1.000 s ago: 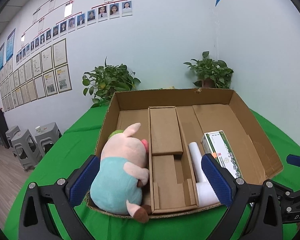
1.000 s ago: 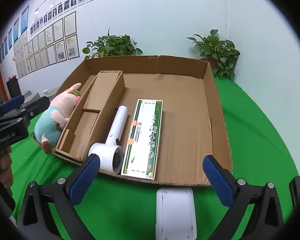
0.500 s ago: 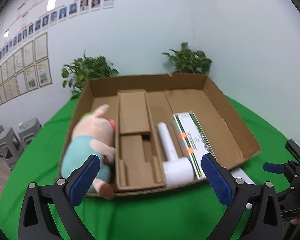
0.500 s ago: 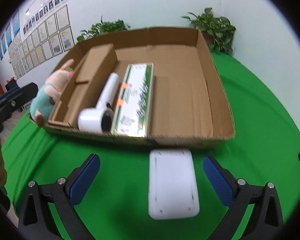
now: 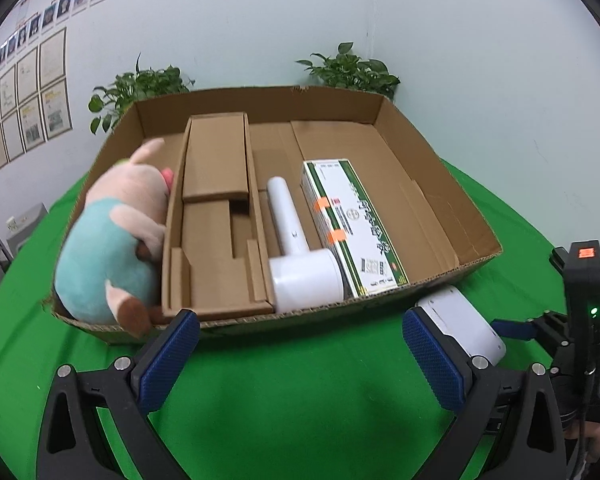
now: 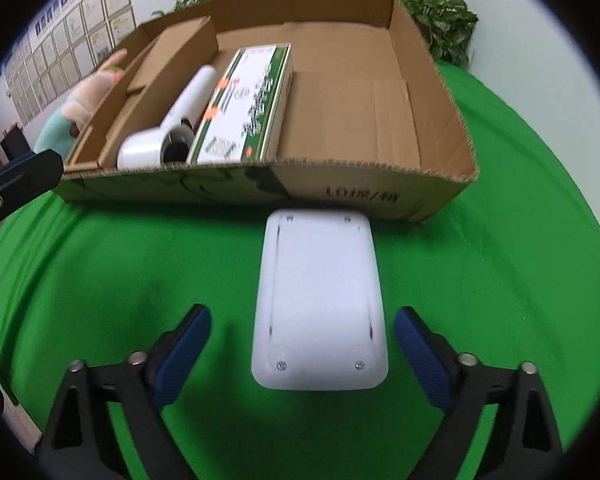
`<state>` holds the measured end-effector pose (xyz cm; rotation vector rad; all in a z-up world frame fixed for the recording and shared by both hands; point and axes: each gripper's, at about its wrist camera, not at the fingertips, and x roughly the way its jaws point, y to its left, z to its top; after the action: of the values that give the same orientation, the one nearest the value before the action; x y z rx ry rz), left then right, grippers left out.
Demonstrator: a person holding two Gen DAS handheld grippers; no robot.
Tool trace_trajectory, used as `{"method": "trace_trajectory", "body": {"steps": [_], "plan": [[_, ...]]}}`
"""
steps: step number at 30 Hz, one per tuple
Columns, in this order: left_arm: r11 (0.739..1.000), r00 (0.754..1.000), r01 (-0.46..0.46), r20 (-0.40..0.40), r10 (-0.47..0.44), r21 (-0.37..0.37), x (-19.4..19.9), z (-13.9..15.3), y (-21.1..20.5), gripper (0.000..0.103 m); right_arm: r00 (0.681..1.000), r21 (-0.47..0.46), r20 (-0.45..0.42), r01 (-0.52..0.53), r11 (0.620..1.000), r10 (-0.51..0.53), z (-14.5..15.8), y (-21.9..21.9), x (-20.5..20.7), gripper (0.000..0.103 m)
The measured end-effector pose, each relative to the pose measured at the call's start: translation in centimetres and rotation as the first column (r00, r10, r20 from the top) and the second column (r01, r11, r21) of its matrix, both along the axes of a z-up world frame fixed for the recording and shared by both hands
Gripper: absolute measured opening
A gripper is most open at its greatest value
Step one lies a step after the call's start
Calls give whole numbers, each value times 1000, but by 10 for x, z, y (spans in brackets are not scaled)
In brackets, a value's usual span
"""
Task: Organize objects
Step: 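Close the left gripper on the white rectangular device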
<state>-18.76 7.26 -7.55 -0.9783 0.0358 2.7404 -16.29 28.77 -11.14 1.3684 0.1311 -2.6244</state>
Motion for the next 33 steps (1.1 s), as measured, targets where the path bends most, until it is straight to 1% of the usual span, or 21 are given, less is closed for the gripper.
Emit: {"method": "trace_trajectory", "body": {"steps": [1,3,6,10,14,16,17,19,24,30,32,33], "plan": [[1000,1000,-2,3,2,5,0,-2,0,102,1000,19,10,-3,1000,3,-2,0,0,80],[1000,1000,-4,17,4,22,-1,-7,-1,102,1000,33,24,-8,999,8,-5,-1,0,78],[998,999,4,40,-6,55,-1,-12,-3,102,1000,31,29,-9,999,8,-7,1,0,67],[996,997,13,71,-19,83,-3,-18,-4,102,999,23,32,-13,1000,13,-5,-3,3,67],[989,992,52,108,-67,136,-4,-24,-4,102,999,3,40,-29,1000,29,-3,-13,11,67],[980,986,74,131,-99,184,-6,-28,-4,102,998,-12,49,-39,999,39,-1,-20,15,67],[971,981,90,148,-125,220,-8,-32,-5,102,997,-23,56,-45,999,46,0,-23,17,67],[958,973,110,169,-159,265,-8,-36,-4,102,995,-39,69,-65,997,68,2,-31,21,67],[923,952,124,218,-214,365,-11,-50,-3,102,990,-80,86,-109,991,116,5,-45,30,67],[876,924,113,275,-267,470,-16,-67,-2,93,985,-148,108,-117,982,134,9,-44,31,67],[862,911,119,292,-293,492,-16,-72,0,86,984,-189,116,-110,976,133,10,-42,30,67],[859,905,120,301,-301,498,-17,-74,2,80,984,-204,119,-107,973,133,11,-41,30,67]]}}
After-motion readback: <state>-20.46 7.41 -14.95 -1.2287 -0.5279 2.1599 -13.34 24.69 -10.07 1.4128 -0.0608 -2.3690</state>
